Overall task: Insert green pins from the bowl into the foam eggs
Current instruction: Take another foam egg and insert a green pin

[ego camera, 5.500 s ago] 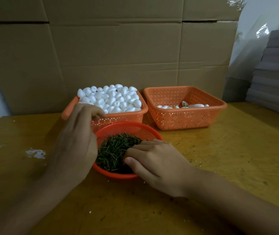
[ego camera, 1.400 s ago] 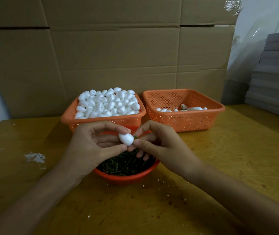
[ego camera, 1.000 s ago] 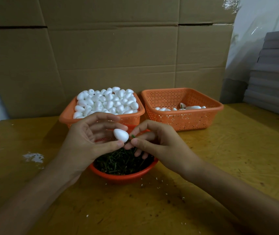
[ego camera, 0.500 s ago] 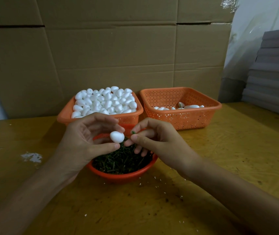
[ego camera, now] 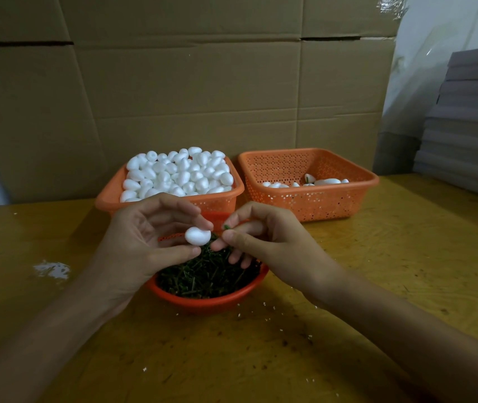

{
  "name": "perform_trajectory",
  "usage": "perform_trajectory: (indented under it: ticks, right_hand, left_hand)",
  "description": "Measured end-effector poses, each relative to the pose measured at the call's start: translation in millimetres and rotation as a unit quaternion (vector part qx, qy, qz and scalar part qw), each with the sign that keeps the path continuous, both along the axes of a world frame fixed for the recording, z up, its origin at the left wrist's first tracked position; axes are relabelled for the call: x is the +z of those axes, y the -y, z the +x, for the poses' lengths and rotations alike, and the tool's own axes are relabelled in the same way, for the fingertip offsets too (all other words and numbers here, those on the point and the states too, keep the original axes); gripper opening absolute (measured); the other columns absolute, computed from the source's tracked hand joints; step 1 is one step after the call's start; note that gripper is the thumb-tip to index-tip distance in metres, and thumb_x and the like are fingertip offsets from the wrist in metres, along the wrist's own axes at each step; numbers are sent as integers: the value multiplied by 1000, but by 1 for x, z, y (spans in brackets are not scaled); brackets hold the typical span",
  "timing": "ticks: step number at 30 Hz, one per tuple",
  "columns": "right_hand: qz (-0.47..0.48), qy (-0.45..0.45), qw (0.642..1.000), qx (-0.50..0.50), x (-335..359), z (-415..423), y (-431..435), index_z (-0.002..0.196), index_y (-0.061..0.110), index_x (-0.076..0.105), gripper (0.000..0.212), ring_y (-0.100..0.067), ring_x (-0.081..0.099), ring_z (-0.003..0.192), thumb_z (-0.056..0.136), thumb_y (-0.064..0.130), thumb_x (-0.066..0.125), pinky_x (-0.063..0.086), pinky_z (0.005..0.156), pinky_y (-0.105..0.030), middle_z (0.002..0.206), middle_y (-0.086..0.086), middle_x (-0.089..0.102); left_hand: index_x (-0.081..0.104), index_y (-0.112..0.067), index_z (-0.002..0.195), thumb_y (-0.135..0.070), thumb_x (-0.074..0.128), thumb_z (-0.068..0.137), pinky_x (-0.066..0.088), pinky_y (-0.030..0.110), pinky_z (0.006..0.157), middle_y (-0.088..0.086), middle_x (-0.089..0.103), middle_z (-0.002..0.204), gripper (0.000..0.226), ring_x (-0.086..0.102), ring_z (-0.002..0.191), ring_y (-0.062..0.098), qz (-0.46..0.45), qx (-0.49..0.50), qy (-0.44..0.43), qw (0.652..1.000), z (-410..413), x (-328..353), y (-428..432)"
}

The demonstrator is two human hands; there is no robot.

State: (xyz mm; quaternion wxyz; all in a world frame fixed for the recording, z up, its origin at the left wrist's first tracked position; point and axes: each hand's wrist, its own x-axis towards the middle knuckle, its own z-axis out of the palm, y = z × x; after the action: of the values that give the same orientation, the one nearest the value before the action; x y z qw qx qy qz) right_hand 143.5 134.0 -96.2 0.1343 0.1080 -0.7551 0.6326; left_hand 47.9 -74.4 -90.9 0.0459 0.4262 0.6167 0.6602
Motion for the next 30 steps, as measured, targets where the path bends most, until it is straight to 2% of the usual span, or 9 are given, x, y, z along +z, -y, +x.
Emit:
perform_trajectory:
  ticks: [6, 15, 19, 25, 30]
  right_hand:
    - [-2, 0, 1000, 1, -1, -1, -1, 108, -1, 62, 12, -20, 70, 76, 100, 7, 66, 56, 65, -24, 97, -11, 80]
    - [32, -11, 999, 9, -5, -4, 1, 101, 12, 63, 5, -16, 69, 74, 100, 10, 68, 55, 65, -24, 96, -9, 80]
    - [39, -8, 999, 9, -5, -3, 1, 102, 10, 64, 5, -16, 69, 75, 100, 10, 68, 55, 66, -25, 96, -9, 80]
    - [61, -6, 998, 11, -5, -3, -1, 107, 3, 65, 12, -16, 71, 77, 99, 12, 69, 56, 67, -26, 96, -8, 80]
    - [68, -6, 998, 13, -6, -4, -1, 104, 8, 66, 7, -15, 71, 77, 99, 13, 69, 56, 67, -23, 93, -4, 80]
  left_hand:
    - [77, -22, 101, 5, 85, 65, 62, 30, 86, 15, 80, 101, 46, 77, 103, 29, -5, -10, -9, 1000, 1, 1, 1]
    - [77, -19, 97, 8, 91, 62, 62, 31, 85, 14, 80, 99, 46, 77, 101, 27, -30, -18, -32, 999, 1, 2, 2]
    - [77, -16, 95, 7, 84, 65, 62, 30, 86, 13, 80, 98, 38, 77, 100, 26, -32, -24, -46, 998, 1, 3, 2]
    - [78, -14, 95, 8, 89, 67, 62, 30, 88, 14, 80, 100, 37, 78, 100, 29, -49, -32, -52, 997, 2, 4, 2]
    - [80, -17, 99, -5, 94, 66, 62, 30, 89, 12, 80, 103, 37, 77, 105, 27, -59, -36, -49, 996, 4, 6, 2]
